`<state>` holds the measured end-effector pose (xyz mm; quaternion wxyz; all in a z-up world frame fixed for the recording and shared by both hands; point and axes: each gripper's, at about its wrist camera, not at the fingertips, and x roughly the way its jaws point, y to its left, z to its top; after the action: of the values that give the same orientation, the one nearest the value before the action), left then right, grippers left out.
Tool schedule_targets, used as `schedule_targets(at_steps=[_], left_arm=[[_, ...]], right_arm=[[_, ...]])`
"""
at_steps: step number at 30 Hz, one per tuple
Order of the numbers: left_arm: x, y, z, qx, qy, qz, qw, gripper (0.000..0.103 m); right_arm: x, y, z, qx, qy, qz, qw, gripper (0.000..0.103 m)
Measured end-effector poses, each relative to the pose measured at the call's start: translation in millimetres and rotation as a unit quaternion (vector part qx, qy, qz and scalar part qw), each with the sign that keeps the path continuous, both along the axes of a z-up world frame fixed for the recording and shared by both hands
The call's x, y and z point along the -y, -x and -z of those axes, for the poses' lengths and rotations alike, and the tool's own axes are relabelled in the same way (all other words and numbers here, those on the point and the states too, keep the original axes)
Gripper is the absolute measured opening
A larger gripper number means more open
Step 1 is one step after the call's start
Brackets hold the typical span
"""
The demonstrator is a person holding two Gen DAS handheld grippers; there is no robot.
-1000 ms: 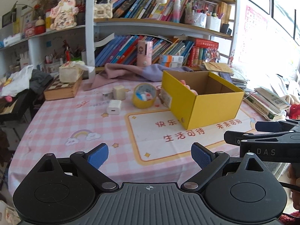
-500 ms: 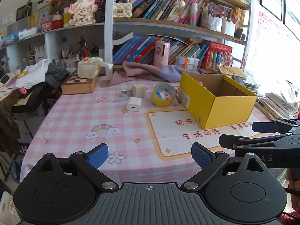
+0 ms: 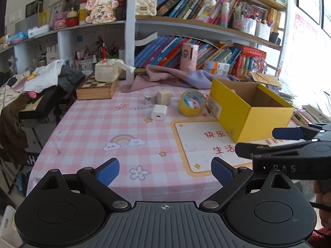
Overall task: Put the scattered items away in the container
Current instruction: 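Move the right tool to the yellow tape roll while the left tool approaches the white adapter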
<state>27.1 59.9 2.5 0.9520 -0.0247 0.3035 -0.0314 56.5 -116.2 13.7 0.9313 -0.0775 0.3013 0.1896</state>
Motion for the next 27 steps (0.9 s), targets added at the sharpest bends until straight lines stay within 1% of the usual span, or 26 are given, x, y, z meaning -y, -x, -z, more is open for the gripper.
schedule_targets(at_steps=[5, 9, 15, 21, 27], left_arm=[[-5, -17, 4, -0.009, 0.002, -0.009, 0.9999, 0.097], [-3, -38, 9, -0.018, 0.002, -0.003, 0.9998, 0.097], [-3, -73, 13, -0.016, -0.006, -0.002, 0.9998, 0.097], [-1, -108, 17, -0.018, -0.016, 0.003, 0.9997, 0.097], [2, -144, 22, -0.014, -0.026, 0.010, 0.9995, 0.097]], right_arm=[[-6, -20, 3, -0.003, 0.001, -0.005, 1.000, 0.084], [-6, -40, 7, -0.011, 0.007, 0.001, 1.000, 0.084], [-3, -71, 10, -0.003, 0.005, 0.028, 1.000, 0.083], [-6, -110, 12, -0.004, -0.001, 0.037, 0.999, 0.083], [-14, -152, 17, -0.018, -0.012, 0.046, 0.999, 0.083]])
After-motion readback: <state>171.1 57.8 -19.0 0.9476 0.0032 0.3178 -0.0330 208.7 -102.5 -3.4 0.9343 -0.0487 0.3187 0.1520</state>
